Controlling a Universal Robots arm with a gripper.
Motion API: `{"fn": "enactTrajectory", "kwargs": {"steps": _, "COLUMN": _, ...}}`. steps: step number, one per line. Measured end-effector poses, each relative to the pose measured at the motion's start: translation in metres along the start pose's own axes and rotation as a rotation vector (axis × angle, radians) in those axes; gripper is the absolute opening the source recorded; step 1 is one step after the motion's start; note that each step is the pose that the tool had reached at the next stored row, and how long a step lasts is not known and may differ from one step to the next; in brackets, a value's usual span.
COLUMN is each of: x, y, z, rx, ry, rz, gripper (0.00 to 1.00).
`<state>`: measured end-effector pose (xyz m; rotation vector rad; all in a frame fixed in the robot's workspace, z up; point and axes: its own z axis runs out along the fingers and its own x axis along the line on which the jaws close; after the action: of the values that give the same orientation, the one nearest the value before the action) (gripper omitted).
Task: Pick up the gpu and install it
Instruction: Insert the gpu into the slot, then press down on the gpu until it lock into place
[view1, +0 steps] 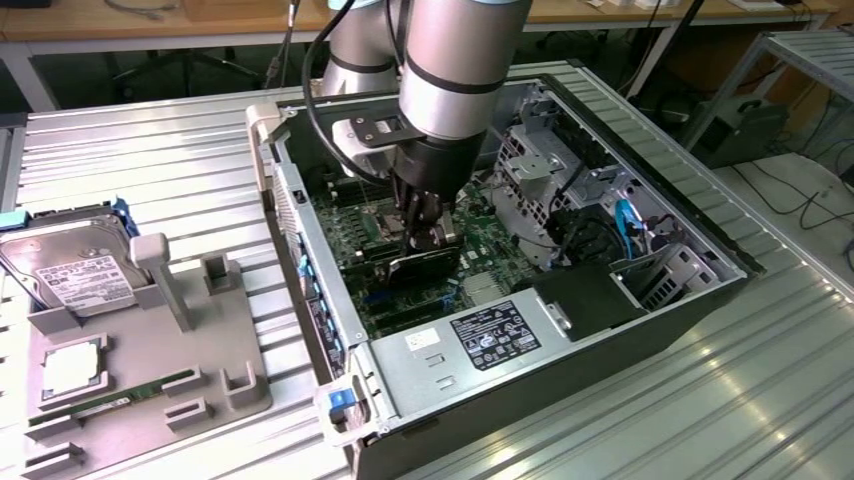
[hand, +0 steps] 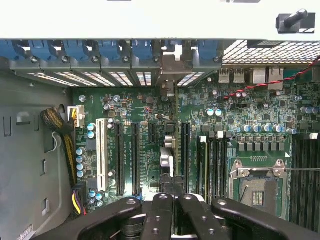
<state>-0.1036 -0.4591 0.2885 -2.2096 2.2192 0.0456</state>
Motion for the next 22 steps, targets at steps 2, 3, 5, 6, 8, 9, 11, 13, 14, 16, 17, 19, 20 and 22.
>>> {"fn": "enactTrajectory", "kwargs": {"steps": 2, "x": 0.000, "y": 0.0000, "z": 0.0000, "rx": 0.0000, "ry": -0.0001, "rz": 0.000, "gripper": 0.11}}
{"fn": "enactTrajectory", "kwargs": {"steps": 3, "x": 0.000, "y": 0.0000, "z": 0.0000, "rx": 0.0000, "ry": 0.0000, "rz": 0.000, "gripper": 0.11}}
{"fn": "enactTrajectory", "kwargs": {"steps": 5, "x": 0.000, "y": 0.0000, "z": 0.0000, "rx": 0.0000, "ry": -0.0001, "rz": 0.000, "gripper": 0.11}}
{"fn": "enactTrajectory", "kwargs": {"steps": 6, "x": 0.000, "y": 0.0000, "z": 0.0000, "rx": 0.0000, "ry": -0.0001, "rz": 0.000, "gripper": 0.11}}
{"fn": "enactTrajectory", "kwargs": {"steps": 8, "x": 0.000, "y": 0.0000, "z": 0.0000, "rx": 0.0000, "ry": -0.0001, "rz": 0.000, "gripper": 0.11}}
{"fn": "enactTrajectory", "kwargs": {"steps": 9, "x": 0.000, "y": 0.0000, "z": 0.0000, "rx": 0.0000, "ry": -0.0001, "rz": 0.000, "gripper": 0.11}}
{"fn": "enactTrajectory", "kwargs": {"steps": 11, "x": 0.000, "y": 0.0000, "z": 0.0000, "rx": 0.0000, "ry": -0.0001, "rz": 0.000, "gripper": 0.11}}
{"fn": "enactTrajectory", "kwargs": {"steps": 13, "x": 0.000, "y": 0.0015, "z": 0.0000, "rx": -0.0001, "ry": -0.0001, "rz": 0.000, "gripper": 0.11}}
{"fn": "enactTrajectory", "kwargs": {"steps": 14, "x": 0.000, "y": 0.0030, "z": 0.0000, "rx": 0.0000, "ry": -0.0001, "rz": 0.000, "gripper": 0.11}}
{"fn": "enactTrajectory", "kwargs": {"steps": 16, "x": 0.000, "y": 0.0074, "z": 0.0001, "rx": 0.0000, "ry": -0.0002, "rz": 0.000, "gripper": 0.11}}
{"fn": "enactTrajectory", "kwargs": {"steps": 17, "x": 0.000, "y": 0.0100, "z": 0.0001, "rx": 0.0000, "ry": -0.0002, "rz": 0.000, "gripper": 0.11}}
{"fn": "enactTrajectory", "kwargs": {"steps": 19, "x": 0.000, "y": 0.0138, "z": 0.0002, "rx": 0.0001, "ry": -0.0002, "rz": 0.000, "gripper": 0.11}}
{"fn": "enactTrajectory", "kwargs": {"steps": 20, "x": 0.000, "y": 0.0150, "z": 0.0002, "rx": 0.0000, "ry": -0.0003, "rz": 0.000, "gripper": 0.11}}
{"fn": "enactTrajectory", "kwargs": {"steps": 22, "x": 0.000, "y": 0.0193, "z": 0.0003, "rx": 0.0004, "ry": -0.0003, "rz": 0.000, "gripper": 0.11}}
